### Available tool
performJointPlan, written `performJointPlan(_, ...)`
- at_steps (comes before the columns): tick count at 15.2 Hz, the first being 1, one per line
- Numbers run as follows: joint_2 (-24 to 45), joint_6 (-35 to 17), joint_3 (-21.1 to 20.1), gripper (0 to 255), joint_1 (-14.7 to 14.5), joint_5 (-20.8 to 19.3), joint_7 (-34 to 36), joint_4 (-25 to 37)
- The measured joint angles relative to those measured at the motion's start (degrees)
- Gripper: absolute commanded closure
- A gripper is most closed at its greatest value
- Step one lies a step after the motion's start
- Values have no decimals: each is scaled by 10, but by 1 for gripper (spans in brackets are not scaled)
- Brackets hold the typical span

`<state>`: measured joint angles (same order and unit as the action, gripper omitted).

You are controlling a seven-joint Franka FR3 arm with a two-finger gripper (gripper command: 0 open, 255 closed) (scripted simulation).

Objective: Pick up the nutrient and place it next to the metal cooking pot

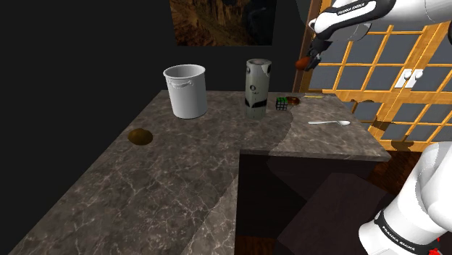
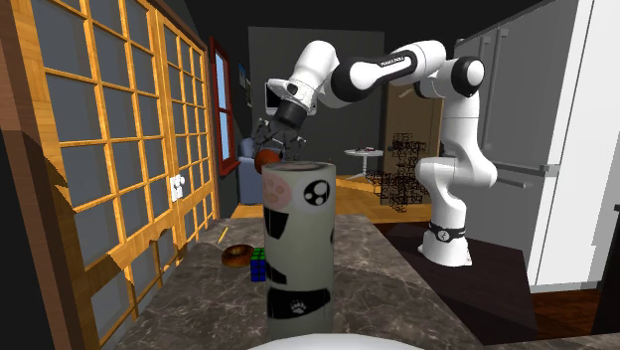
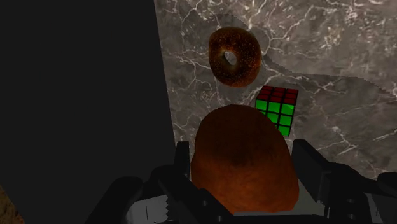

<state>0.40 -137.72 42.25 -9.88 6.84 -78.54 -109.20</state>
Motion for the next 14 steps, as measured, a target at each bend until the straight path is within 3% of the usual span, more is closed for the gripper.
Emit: performJointPlan(14, -8, 106, 0, 255, 0, -17, 17, 101)
